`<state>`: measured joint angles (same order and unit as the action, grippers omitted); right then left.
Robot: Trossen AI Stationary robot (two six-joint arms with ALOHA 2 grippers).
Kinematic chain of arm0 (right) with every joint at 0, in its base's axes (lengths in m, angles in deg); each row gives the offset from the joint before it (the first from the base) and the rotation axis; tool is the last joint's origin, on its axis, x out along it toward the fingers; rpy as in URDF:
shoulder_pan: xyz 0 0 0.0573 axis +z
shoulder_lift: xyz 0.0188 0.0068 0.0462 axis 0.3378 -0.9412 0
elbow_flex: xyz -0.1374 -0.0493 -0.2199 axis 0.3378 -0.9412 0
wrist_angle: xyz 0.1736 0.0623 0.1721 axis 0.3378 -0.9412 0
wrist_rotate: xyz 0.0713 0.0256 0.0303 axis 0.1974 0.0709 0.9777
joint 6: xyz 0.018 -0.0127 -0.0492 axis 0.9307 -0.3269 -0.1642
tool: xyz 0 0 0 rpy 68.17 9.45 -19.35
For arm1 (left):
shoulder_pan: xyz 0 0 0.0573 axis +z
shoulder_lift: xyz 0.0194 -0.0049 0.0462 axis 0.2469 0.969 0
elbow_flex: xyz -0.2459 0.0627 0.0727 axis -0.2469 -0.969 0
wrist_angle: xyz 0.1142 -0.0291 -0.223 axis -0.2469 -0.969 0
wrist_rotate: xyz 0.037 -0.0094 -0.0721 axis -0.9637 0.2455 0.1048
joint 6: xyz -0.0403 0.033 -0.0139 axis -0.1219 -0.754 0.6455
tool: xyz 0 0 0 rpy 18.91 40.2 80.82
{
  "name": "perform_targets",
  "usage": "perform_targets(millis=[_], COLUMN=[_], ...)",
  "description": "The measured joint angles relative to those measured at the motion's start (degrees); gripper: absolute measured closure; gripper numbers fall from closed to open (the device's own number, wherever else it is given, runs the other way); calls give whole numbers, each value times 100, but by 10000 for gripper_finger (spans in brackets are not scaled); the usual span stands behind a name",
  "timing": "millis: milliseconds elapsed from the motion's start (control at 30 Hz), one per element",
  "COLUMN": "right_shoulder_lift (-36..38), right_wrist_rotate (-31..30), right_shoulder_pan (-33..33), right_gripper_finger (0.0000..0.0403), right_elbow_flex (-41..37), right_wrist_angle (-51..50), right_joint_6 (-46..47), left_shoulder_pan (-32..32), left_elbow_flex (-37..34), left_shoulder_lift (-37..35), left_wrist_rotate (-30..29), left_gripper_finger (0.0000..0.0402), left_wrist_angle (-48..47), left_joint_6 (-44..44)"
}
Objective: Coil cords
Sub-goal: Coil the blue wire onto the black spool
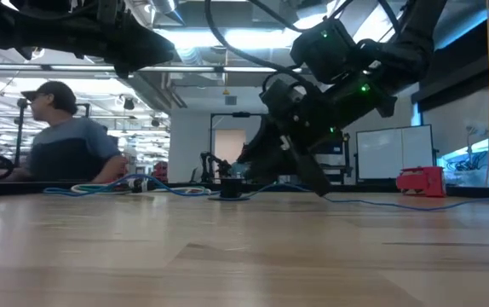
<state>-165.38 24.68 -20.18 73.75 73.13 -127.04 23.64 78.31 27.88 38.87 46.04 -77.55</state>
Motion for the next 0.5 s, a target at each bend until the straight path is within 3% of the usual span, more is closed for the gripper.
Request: perform_targets(millis=[167,500], right_shoulder_lift=[-180,-782], right_wrist_rotate=[-55,-319], right_shoulder_pan=[-91,-107], right_gripper_finger=[203,198], right_elbow_flex=[8,775], right_wrist_angle=[166,187], right_joint_6=[-44,-297], left_shoulder_pan=[2,7], left_elbow_flex=[0,0], left_shoulder_lift=[0,0], left_wrist_rotate=[-2,-2], left_gripper_finger=[238,237], left_wrist_angle=[0,-11], left_joint_6=[-13,-15])
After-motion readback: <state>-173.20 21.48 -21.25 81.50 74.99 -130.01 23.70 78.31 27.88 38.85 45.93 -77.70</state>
